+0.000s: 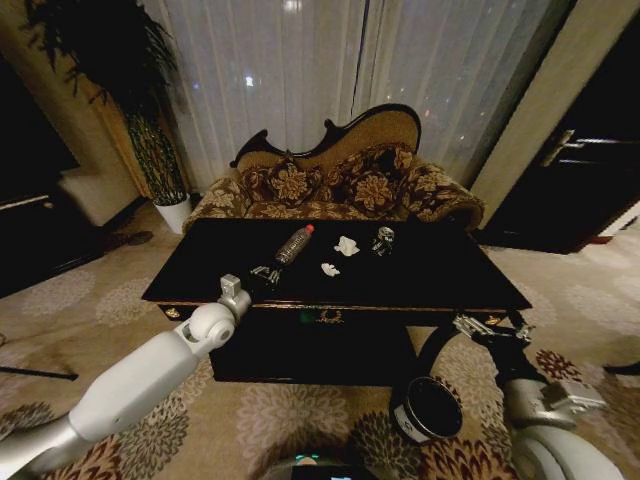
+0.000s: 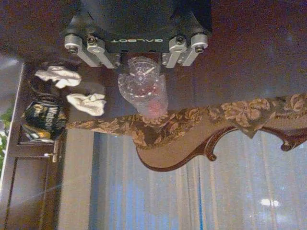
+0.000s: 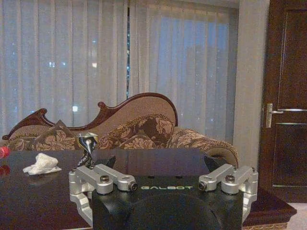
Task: Move to the front of the table and place the trash on the table into the trash bin.
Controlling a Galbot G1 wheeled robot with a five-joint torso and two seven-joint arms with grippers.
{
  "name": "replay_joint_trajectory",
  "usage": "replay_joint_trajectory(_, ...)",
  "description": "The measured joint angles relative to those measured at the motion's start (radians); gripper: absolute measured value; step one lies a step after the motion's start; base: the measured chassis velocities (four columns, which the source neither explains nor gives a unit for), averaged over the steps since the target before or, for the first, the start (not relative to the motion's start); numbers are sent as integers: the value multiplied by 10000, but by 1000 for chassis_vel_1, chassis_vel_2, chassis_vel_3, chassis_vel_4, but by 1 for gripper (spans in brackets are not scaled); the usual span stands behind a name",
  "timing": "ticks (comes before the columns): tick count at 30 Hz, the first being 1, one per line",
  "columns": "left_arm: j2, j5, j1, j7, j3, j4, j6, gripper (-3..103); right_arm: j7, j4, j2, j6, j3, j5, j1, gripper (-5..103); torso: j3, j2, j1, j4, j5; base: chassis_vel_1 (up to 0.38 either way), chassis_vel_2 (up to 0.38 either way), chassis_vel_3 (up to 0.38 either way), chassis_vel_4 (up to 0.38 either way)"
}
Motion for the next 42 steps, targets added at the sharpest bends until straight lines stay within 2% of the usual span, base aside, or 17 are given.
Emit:
replay_joint_trajectory(1, 36, 56, 10, -15, -1, -145, 6, 42, -2, 3, 7, -4, -20, -2, 6, 100, 0, 1, 0, 0, 1, 0, 0, 0, 0)
replay_joint_trajectory(4, 68, 62, 16, -42, -8, -270, 28, 47, -5, 11, 13, -9, -41, -5, 17, 100, 0, 0, 0, -1, 1, 0, 0, 0, 0)
replay_joint_trajectory(6, 86, 79, 24, -74, -59, -317, 36, 58, -11, 25, 27, -13, -70, -9, 20, 100, 0, 0, 0, 0, 1, 0, 0, 0, 0)
replay_joint_trajectory(7, 86, 79, 24, -74, -59, -317, 36, 58, -11, 25, 27, -13, -70, -9, 20, 100, 0, 0, 0, 0, 1, 0, 0, 0, 0)
replay_joint_trajectory(10, 67, 85, -17, -93, -203, -291, 36, 74, -24, 36, 43, -18, -95, -18, 20, 100, 0, 0, 0, 0, 1, 0, 0, 0, 0)
replay_joint_trajectory(11, -64, 79, -177, -97, -214, -61, 31, 85, -35, 33, 45, -19, -101, -24, 21, 100, 0, 0, 0, 0, 1, 0, 0, 0, 0)
replay_joint_trajectory(13, -167, 79, -298, -98, -147, 81, 27, 96, -40, 30, 43, -20, -102, -24, 21, 100, 0, 0, 0, 0, 1, 0, 0, 0, 0)
replay_joint_trajectory(16, -337, 63, -506, -98, 46, 265, 21, 100, -47, 29, 43, -19, -103, -25, 17, 100, 1, 0, 0, -1, 1, 0, 0, 0, 0)
replay_joint_trajectory(22, -833, -30, -1132, -61, 644, 840, -6, 100, -65, 14, 29, -20, -59, -9, -4, 100, 0, 0, 0, -1, 3, 0, 0, 0, 0)
replay_joint_trajectory(31, -1540, -58, -1529, -19, 1024, 1811, -96, 101, -65, -86, 6, -12, 11, 35, -11, 100, 1, 0, 1, -1, 1, 0, 0, 0, 0)
replay_joint_trajectory(33, -1607, -27, -1542, -20, 1042, 1919, -131, 98, -64, -106, 5, -10, 13, 38, -2, 100, 1, 0, 1, -1, 1, 0, 0, 0, 0)
replay_joint_trajectory(38, -1730, 81, -1623, -2, 1066, 2110, -273, 74, -55, -204, -3, 3, -29, 40, 55, 100, 1, 0, 0, 0, 2, 0, 0, 0, 0)
replay_joint_trajectory(40, -1721, 81, -1630, -2, 1065, 2107, -278, 74, -55, -215, -4, 10, -42, 35, 58, 100, 1, 0, 0, -1, 1, 0, 0, 0, 0)
replay_joint_trajectory(42, -1678, 76, -1633, 4, 1056, 2058, -278, 63, -57, -234, -2, 19, -72, 25, 70, 100, 1, 0, 1, -1, 1, 0, 0, 0, 0)
